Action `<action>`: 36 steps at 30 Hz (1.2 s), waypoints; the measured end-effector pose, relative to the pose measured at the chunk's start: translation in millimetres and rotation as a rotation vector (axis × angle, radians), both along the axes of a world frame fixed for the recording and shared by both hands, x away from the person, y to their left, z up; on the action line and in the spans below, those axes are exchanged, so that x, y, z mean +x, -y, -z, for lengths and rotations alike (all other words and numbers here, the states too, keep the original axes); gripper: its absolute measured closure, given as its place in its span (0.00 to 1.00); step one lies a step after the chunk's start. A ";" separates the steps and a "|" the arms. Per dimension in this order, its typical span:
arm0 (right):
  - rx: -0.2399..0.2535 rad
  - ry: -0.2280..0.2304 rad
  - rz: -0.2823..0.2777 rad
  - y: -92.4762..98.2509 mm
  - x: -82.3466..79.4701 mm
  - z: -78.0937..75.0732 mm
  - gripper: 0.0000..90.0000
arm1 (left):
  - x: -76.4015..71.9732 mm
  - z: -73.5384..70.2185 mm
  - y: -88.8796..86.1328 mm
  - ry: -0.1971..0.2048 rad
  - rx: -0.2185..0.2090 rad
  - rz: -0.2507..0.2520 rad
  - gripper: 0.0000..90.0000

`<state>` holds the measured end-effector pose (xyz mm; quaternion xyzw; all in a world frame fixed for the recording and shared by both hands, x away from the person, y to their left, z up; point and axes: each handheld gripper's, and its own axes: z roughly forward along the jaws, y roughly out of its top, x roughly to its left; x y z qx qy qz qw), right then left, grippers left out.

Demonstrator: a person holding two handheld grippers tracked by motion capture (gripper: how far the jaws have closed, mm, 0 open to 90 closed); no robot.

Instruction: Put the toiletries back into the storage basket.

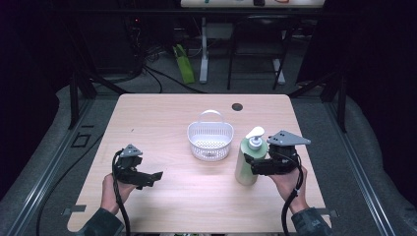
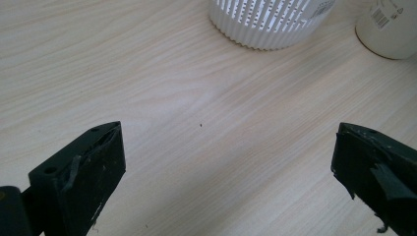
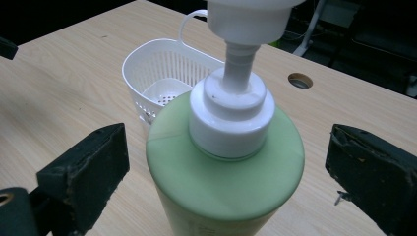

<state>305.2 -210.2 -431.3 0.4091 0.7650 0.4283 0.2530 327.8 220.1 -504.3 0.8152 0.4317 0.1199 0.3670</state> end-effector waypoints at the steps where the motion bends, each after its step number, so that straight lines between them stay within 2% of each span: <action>1: -0.004 0.003 0.000 -0.5 -0.1 0.0 0.02 | -0.1 0.0 0.1 0.000 -0.001 0.000 0.00; 10: -0.004 0.020 0.008 -3.0 -0.8 -3.3 0.03 | 0.1 0.6 1.8 -0.002 0.005 0.004 0.00; 14: 0.001 0.028 0.019 -4.5 0.0 -5.6 0.01 | -1.0 0.2 4.2 -0.002 -0.002 0.009 0.00; 20: 0.009 0.045 0.025 -7.8 -0.2 -9.3 0.03 | -1.6 -0.1 4.0 -0.010 -0.008 0.011 0.00; 21: 0.022 0.071 0.032 -8.4 -2.1 -9.9 0.11 | -1.2 -0.2 3.4 -0.008 -0.009 0.013 0.00; 22: 0.022 0.071 0.032 -8.4 -2.1 -9.9 0.11 | -1.2 -0.2 3.4 -0.008 -0.009 0.013 0.00; 23: 0.031 0.089 0.034 -9.2 -3.6 -10.6 0.18 | -1.0 -0.2 3.2 -0.011 -0.011 0.013 0.00; 25: 0.038 0.099 0.038 -9.5 -4.7 -10.8 0.21 | -0.9 0.3 3.5 -0.015 -0.013 0.010 0.00; 26: 0.049 0.117 0.043 -9.1 -6.4 -11.3 0.30 | -0.8 0.2 3.6 -0.013 -0.009 0.014 0.00; 27: 0.059 0.126 0.047 -8.5 -7.1 -11.5 0.33 | -1.0 0.3 3.8 -0.010 -0.011 0.013 0.00; 30: 0.075 0.140 0.055 -6.7 -8.5 -12.5 0.41 | -1.0 0.3 4.4 -0.011 -0.010 0.016 0.00; 31: 0.075 0.140 0.055 -6.7 -8.5 -12.5 0.41 | -1.0 0.3 4.4 -0.011 -0.010 0.016 0.00; 33: 0.088 0.158 0.071 -6.1 -9.5 -13.5 0.54 | -0.9 0.5 4.7 -0.014 -0.013 0.020 0.00; 34: 0.088 0.158 0.071 -6.1 -9.5 -13.5 0.54 | -0.9 0.5 4.8 -0.018 -0.013 0.022 0.00; 35: 0.105 0.169 0.073 -6.1 -10.5 -13.9 0.61 | -0.9 0.2 4.7 -0.021 -0.009 0.022 0.00; 36: 0.108 0.173 0.072 -6.3 -11.1 -14.0 0.63 | -0.9 0.0 4.4 -0.020 -0.008 0.021 0.00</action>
